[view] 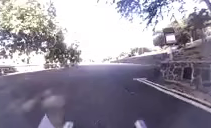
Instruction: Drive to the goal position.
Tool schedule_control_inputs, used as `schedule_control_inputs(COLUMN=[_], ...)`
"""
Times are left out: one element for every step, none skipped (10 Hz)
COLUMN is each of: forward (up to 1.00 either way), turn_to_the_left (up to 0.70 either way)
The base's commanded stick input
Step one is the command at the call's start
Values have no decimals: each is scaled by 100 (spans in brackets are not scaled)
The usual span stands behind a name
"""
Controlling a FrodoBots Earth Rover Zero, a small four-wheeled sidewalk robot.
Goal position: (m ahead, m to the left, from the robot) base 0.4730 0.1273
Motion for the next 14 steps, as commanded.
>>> schedule_control_inputs(forward=[70, 70, 70, 70, 70, 70, 70, 70, 70, 70, 70, 70, 70, 70], turn_to_the_left=[0, 0, 0, 0, 0, 0, 0, 0, 0, 0, 0, 0, 0, 0])
